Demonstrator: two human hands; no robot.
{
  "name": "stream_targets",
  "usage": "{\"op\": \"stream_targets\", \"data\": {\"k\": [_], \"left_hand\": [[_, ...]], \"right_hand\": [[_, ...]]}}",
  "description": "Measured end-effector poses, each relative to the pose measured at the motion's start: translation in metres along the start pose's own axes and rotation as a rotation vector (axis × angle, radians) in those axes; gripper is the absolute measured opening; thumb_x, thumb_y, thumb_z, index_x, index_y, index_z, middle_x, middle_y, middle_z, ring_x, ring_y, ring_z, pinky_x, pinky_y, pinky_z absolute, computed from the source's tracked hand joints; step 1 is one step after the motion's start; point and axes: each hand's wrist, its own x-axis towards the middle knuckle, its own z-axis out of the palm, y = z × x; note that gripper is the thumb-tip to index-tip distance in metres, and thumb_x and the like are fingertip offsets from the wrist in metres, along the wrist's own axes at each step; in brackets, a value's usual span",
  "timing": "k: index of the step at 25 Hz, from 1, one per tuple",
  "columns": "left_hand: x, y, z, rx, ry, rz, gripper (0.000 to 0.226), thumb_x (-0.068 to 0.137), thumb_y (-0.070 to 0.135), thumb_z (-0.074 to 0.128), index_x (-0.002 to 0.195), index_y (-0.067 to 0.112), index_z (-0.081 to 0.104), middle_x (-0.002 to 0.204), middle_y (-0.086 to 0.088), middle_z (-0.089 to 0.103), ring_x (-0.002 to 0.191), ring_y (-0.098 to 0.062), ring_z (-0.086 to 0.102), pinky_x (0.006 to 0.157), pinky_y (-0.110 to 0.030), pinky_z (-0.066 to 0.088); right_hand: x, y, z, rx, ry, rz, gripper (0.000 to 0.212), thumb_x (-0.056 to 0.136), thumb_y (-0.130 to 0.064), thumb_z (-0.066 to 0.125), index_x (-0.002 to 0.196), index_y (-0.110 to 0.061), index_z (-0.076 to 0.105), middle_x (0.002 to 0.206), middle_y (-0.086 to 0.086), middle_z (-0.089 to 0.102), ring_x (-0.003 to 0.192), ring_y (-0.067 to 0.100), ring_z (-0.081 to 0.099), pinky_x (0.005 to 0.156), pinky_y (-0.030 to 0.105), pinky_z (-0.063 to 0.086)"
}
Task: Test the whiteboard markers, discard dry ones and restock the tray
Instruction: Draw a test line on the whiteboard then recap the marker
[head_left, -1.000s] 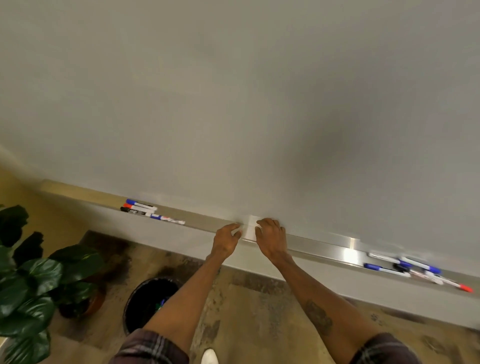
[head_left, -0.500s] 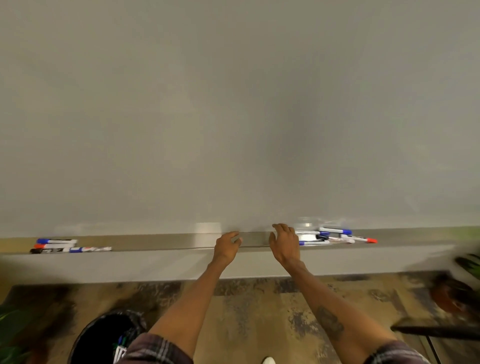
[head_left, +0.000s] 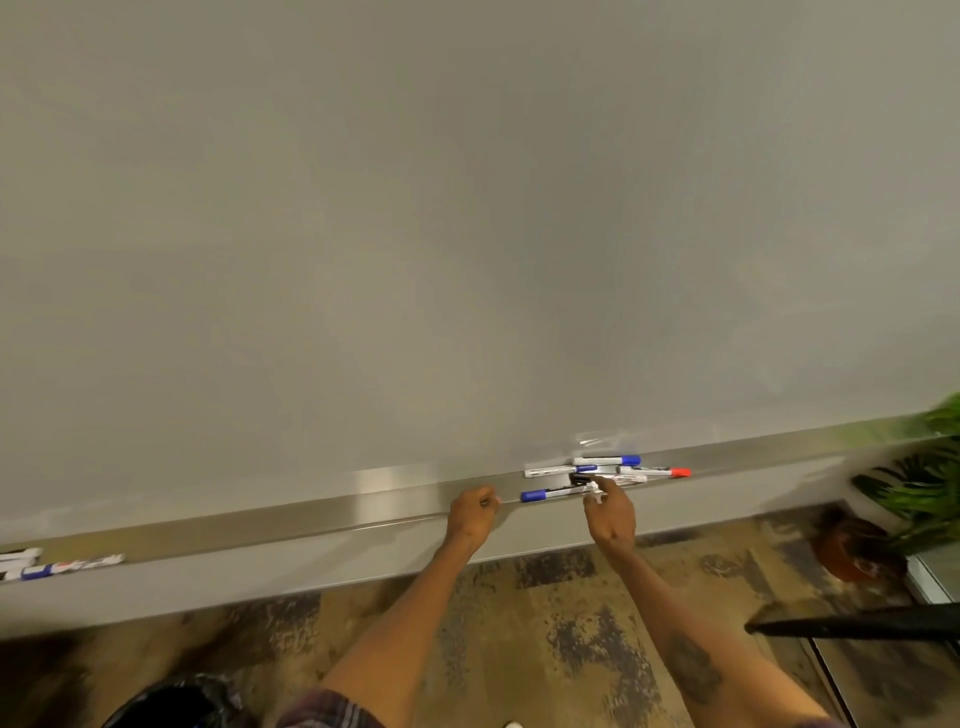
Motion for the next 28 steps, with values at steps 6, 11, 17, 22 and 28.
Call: {"op": "stream_targets", "data": {"k": [6,11,17,22,28], "left_hand": [[0.023,0.006,0.042,0.022,-0.042,-0.041,0.024,0.101,0.019,0.049,0.08,0.024,0.061,0.074,0.006,0.05,0.069,-0.011,0.044,0.058,-0.024,0.031],[0.036,0.002,0.055,-0.077,-0.085,-0.087,0.018,0.099,0.019,0.053,0.099,0.01,0.068,0.071,0.001,0.052,0.063,-0.012,0.045,0.061,-0.027,0.036],[0.027,0.003,0.04,-0.337,-0.03,-0.126,0.027,0.098,0.012,0.057,0.081,0.032,0.058,0.09,0.0,0.06,0.087,-0.017,0.059,0.08,-0.028,0.05],[0.021,-0.009,-0.003,-0.449,0.213,-0.129,0.022,0.094,0.012,0.064,0.115,0.017,0.071,0.111,-0.004,0.07,0.102,-0.023,0.067,0.097,-0.037,0.055],[-0.003,-0.02,-0.071,-0.836,0.436,-0.076,0.013,0.089,0.002,0.07,0.102,0.005,0.071,0.093,-0.004,0.068,0.085,-0.02,0.067,0.076,-0.026,0.06]], "right_hand": [[0.02,0.016,-0.008,0.048,-0.107,0.039,0.04,0.098,-0.011,0.055,0.138,-0.009,0.049,0.133,0.017,0.058,0.12,0.033,0.056,0.102,0.042,0.046],[0.024,0.015,-0.002,0.1,-0.129,0.061,0.036,0.098,-0.011,0.054,0.134,-0.011,0.053,0.129,0.014,0.06,0.108,0.025,0.058,0.099,0.041,0.048],[0.013,0.009,0.009,0.196,-0.052,0.059,0.032,0.099,-0.02,0.056,0.128,-0.009,0.057,0.127,0.015,0.061,0.116,0.031,0.058,0.1,0.042,0.048],[-0.01,-0.025,0.029,0.272,-0.055,-0.007,0.037,0.098,-0.021,0.059,0.129,-0.002,0.059,0.125,0.013,0.061,0.115,0.027,0.057,0.097,0.033,0.045],[-0.058,-0.076,0.068,0.332,-0.14,-0.163,0.018,0.091,-0.026,0.068,0.105,-0.014,0.07,0.107,0.006,0.065,0.1,0.022,0.064,0.082,0.023,0.052]]}}
